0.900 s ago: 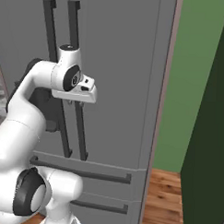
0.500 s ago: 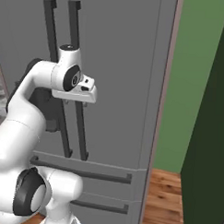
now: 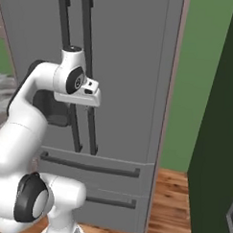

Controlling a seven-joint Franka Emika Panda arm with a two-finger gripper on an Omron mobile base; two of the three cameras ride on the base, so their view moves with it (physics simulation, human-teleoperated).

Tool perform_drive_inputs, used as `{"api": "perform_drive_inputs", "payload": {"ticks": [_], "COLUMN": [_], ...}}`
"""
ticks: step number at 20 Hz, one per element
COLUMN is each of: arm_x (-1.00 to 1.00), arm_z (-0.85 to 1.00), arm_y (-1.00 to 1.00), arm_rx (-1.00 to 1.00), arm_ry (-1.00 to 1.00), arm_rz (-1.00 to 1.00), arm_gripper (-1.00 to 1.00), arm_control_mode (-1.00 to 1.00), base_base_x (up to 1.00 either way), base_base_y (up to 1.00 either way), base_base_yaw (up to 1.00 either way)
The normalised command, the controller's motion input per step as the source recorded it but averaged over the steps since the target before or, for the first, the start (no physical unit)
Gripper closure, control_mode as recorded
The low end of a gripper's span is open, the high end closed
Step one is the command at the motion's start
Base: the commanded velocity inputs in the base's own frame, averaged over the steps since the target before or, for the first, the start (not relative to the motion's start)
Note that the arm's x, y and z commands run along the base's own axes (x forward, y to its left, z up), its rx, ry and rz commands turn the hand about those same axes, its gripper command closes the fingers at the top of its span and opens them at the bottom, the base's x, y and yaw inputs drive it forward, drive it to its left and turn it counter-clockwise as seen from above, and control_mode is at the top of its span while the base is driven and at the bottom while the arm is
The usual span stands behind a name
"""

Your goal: Retrieve the sausage and cheese from the fridge and place them on the cutting board on the counter.

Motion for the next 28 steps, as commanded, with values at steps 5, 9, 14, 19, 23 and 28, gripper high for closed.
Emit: {"api": "perform_drive_inputs", "payload": {"ticks": [5,9,14,19,23,28], "arm_x": [0.00,0.00,0.00,0.06,0.30,0.31], "arm_z": [0.00,0.00,-0.01,0.02,0.21,0.46], "arm_y": [0.00,0.00,0.00,0.00,0.00,0.00], "arm_rx": [0.00,0.00,0.03,0.16,0.11,0.01], "arm_ry": [0.00,0.00,-0.13,-0.55,-0.28,-0.03], "arm_rz": [0.00,0.00,0.00,0.00,-0.01,-0.05], "arm_gripper": [-1.00,-1.00,-1.00,-1.00,-1.00,-1.00], "arm_control_mode": [1.00,1.00,-1.00,-1.00,-1.00,-1.00], "base_base_x": [-0.65,-0.40,0.00,0.00,0.00,0.00], "base_base_y": [0.00,0.00,0.00,0.00,0.00,0.00], "base_base_yaw": [-0.02,-0.04,0.00,0.00,0.00,0.00]}}
